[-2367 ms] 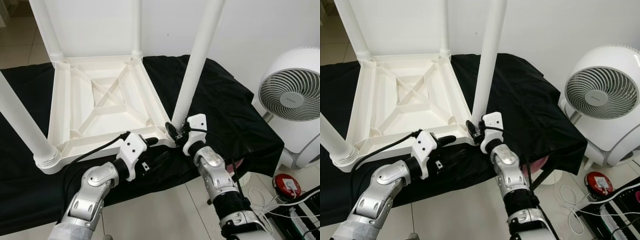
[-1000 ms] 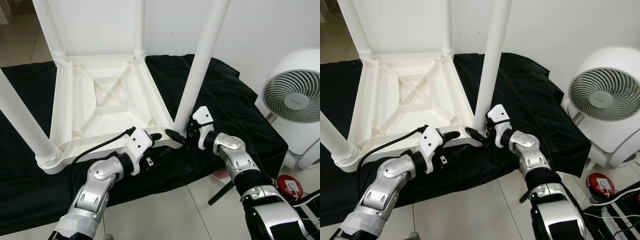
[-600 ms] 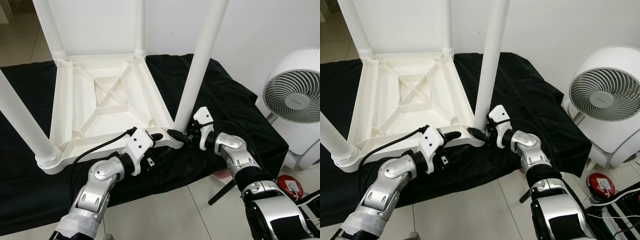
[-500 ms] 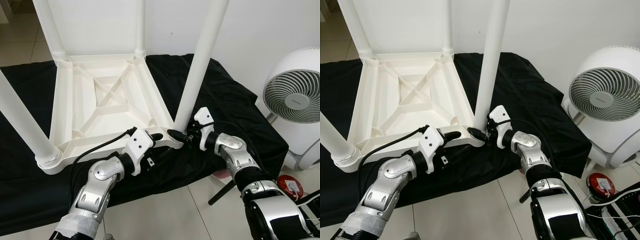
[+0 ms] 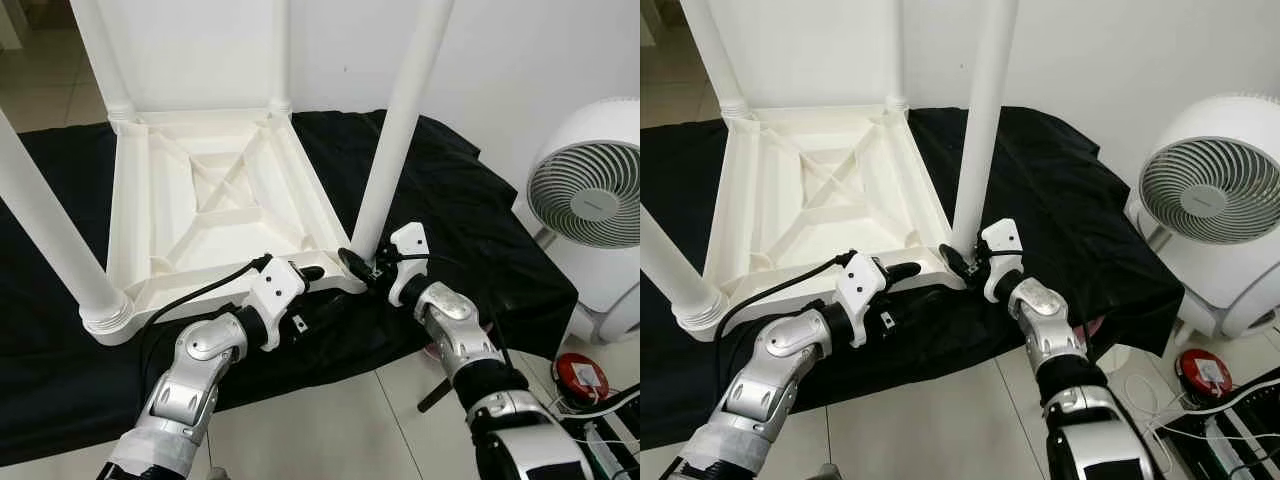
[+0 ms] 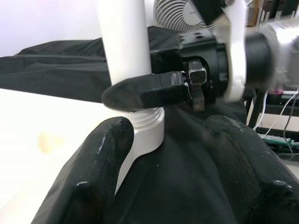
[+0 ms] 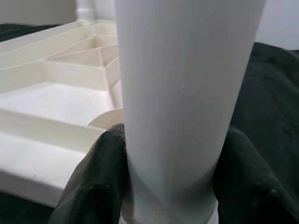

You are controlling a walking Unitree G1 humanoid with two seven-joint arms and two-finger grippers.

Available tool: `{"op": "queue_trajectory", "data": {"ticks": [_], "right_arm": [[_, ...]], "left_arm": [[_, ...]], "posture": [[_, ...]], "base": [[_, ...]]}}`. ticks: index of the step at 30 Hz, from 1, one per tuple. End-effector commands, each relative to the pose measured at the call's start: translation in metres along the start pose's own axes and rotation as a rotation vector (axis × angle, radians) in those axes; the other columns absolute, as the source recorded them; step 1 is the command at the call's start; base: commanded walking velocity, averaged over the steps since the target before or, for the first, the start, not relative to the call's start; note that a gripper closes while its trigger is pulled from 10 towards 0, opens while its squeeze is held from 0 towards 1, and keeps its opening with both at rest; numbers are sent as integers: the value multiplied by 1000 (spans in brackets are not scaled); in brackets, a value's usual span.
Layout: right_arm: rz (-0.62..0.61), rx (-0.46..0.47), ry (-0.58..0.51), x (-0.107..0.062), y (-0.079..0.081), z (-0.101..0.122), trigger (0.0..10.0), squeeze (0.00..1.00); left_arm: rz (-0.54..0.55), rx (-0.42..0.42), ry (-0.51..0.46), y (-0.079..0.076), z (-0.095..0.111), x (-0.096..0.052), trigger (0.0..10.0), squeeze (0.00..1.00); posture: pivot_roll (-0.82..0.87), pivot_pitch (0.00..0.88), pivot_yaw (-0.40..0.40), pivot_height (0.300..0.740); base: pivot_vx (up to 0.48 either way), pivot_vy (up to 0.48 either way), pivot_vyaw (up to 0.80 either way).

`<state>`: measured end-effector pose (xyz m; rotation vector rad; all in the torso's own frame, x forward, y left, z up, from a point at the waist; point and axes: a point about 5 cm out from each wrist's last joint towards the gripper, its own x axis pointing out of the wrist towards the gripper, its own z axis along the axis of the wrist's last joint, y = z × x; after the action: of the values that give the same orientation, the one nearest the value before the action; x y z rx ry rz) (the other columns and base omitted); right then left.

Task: Building children table

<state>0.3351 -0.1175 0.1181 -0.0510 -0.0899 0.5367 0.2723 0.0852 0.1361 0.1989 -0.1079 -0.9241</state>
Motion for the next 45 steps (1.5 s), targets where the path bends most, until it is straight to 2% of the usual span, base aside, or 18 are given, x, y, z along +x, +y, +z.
{"op": "queue_trajectory", "data": {"ticks": [1,4,6,7,11,14,15,19,23,25,26,27,28,30,32,35,40,45], "right_arm": [[-80,1,31,-5,2,-4,10000,0],[-109,11,35,-6,5,-4,10000,0],[-319,51,33,-7,23,-5,10000,0],[-357,62,31,-7,25,-5,10000,0],[-365,83,33,-7,34,-4,10000,0],[-362,85,31,-8,33,0,10000,0],[-358,89,29,-9,30,2,10000,1000],[-346,101,22,-10,26,4,10000,1000],[-229,61,10,-12,14,10,10000,1000],[-101,14,30,-13,2,11,10000,1000],[-52,-6,34,-13,-1,11,10000,149],[-23,-19,37,-13,-3,11,10000,149],[36,-37,46,-13,-6,10,10000,0],[36,-37,46,-13,-6,10,10000,0],[169,-63,61,-13,-10,10,10000,0],[228,-81,74,-9,-13,10,10000,0],[252,-90,82,-7,-14,10,10000,0],[376,-112,112,10,-15,14,10000,0]], "left_arm": [[69,-4,4,3,0,-1,10000,0],[68,-3,4,3,0,-1,10000,0],[57,-3,8,1,-1,-1,10000,0],[54,-4,8,1,-1,-1,10000,0],[50,-10,5,1,-1,0,10000,0],[50,-8,7,1,-1,0,10000,0],[49,-8,8,1,-1,0,10000,0],[47,-8,7,0,-1,1,10000,0],[44,-8,8,0,-1,0,10000,0],[38,-7,11,-1,-1,-1,10000,0],[36,-5,11,-1,-1,-1,10000,0],[35,-4,11,-1,-1,-1,10000,0],[33,-4,11,-1,-1,-1,10000,0],[33,-4,11,-1,-1,-1,10000,0],[35,-3,9,0,0,-1,10000,0],[38,-2,8,1,0,0,10000,0],[38,-2,7,1,0,0,10000,0],[16,-5,-2,-5,2,3,10000,0]], "posture": [[-15,0,-62,740],[-17,0,-62,740],[-26,0,-54,740],[-26,0,-54,740],[-29,0,-53,740],[-33,0,-50,740],[-34,0,-51,740],[-32,0,-54,740],[-29,0,-54,740],[-29,0,-54,740],[-27,0,-55,740],[-27,0,-55,740],[-27,0,-55,740],[-27,0,-55,740],[-25,0,-54,740],[-19,0,-59,740],[-19,0,-59,740],[-3,0,-67,740]], "base": [[0,0,0],[0,0,0],[0,0,0],[0,0,0],[0,0,0],[0,0,0],[0,0,0],[0,0,0],[0,0,0],[0,0,0],[0,0,0],[0,0,0],[0,0,0],[0,0,0],[0,0,0],[0,0,0],[0,0,0],[0,0,0]]}}
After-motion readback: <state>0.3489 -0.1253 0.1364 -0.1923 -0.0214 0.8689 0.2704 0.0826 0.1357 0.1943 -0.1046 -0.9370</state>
